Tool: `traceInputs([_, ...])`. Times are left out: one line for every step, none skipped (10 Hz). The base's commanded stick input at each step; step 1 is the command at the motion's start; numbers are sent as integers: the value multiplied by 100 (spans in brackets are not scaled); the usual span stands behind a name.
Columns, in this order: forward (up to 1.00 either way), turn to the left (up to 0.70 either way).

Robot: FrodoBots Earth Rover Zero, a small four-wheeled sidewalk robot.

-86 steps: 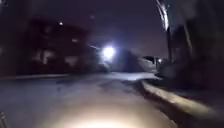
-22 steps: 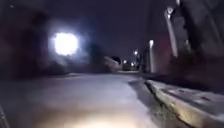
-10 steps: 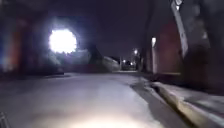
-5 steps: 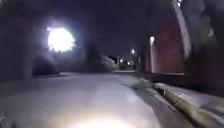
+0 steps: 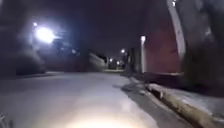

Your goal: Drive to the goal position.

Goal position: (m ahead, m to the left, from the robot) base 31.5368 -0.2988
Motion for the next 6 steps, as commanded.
traceInputs([70, -5])
traceInputs([70, 0])
traceInputs([70, 0])
traceInputs([70, 0])
traceInputs([70, 0])
traceInputs([70, 0])
